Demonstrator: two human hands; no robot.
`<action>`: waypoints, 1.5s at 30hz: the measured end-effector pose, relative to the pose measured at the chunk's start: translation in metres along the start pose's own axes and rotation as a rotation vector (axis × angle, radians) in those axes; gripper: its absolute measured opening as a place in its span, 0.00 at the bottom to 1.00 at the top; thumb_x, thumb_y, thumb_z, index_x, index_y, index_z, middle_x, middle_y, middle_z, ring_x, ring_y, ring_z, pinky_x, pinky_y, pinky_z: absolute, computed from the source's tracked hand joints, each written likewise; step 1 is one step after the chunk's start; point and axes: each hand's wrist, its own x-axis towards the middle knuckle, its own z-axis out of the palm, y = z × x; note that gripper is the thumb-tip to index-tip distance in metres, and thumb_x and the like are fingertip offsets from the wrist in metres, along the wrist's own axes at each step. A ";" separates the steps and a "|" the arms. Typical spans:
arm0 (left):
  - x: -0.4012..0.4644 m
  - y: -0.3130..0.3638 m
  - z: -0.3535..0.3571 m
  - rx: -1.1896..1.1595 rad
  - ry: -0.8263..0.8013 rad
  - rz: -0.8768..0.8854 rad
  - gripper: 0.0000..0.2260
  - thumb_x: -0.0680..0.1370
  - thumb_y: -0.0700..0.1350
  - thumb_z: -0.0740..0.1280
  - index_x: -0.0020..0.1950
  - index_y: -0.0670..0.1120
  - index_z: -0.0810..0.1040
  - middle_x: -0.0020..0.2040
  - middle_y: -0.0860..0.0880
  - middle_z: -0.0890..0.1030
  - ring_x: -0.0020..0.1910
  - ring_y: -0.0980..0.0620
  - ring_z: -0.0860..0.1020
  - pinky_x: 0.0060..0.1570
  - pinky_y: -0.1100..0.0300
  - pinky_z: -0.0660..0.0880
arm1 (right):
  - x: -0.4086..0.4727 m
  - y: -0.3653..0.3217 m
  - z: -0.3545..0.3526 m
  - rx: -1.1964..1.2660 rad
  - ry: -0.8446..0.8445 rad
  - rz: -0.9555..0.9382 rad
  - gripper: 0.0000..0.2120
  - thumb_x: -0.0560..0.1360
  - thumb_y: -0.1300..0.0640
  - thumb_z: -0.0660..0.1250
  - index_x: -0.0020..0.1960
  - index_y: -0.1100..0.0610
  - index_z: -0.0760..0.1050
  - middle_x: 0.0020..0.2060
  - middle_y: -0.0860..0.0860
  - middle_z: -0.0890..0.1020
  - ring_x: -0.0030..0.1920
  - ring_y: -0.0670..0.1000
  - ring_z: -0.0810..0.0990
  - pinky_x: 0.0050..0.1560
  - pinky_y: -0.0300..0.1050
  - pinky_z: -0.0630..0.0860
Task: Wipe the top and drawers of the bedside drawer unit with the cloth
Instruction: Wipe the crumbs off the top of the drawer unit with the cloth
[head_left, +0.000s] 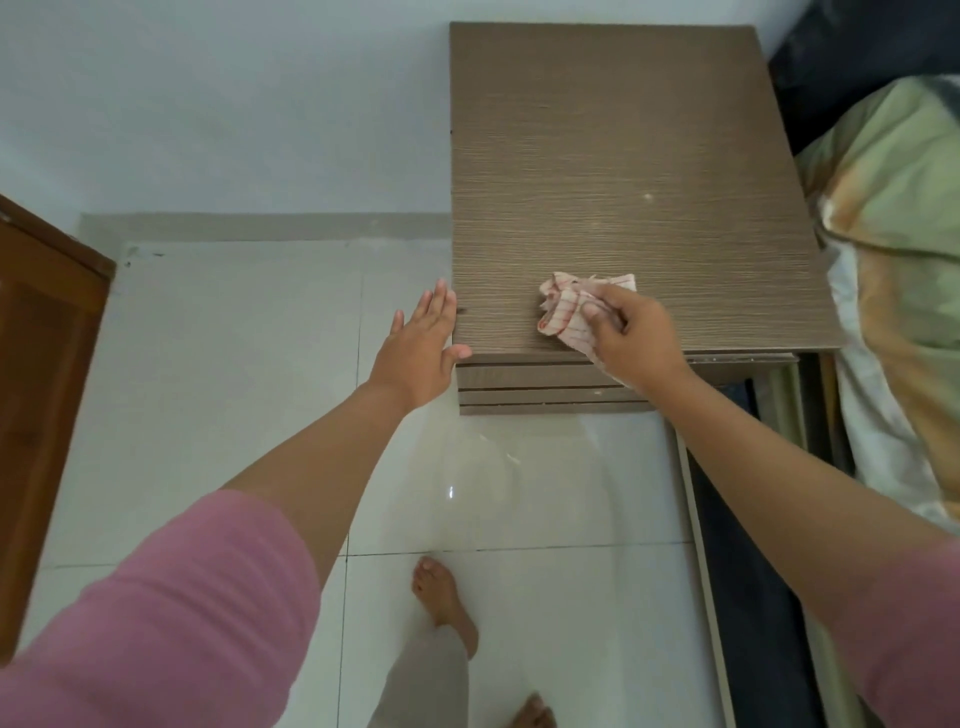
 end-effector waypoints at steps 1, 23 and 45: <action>0.000 -0.001 0.000 -0.002 0.001 0.008 0.28 0.80 0.51 0.54 0.75 0.44 0.44 0.76 0.47 0.43 0.75 0.50 0.43 0.71 0.47 0.44 | 0.008 0.000 0.002 -0.030 0.007 0.022 0.15 0.78 0.54 0.63 0.62 0.56 0.77 0.56 0.53 0.82 0.58 0.53 0.79 0.58 0.44 0.74; 0.002 -0.004 -0.004 0.100 -0.032 0.014 0.28 0.80 0.53 0.53 0.75 0.44 0.46 0.77 0.48 0.44 0.75 0.48 0.41 0.70 0.42 0.44 | 0.014 -0.024 0.062 -0.164 -0.261 -0.290 0.16 0.76 0.59 0.64 0.64 0.58 0.75 0.65 0.51 0.76 0.65 0.54 0.74 0.60 0.46 0.72; 0.001 0.000 0.002 0.206 0.015 -0.029 0.28 0.80 0.52 0.51 0.75 0.45 0.42 0.76 0.49 0.41 0.74 0.50 0.38 0.70 0.44 0.39 | 0.007 0.019 0.040 -0.101 -0.210 -0.414 0.16 0.76 0.58 0.65 0.64 0.54 0.76 0.66 0.46 0.73 0.60 0.43 0.75 0.60 0.40 0.72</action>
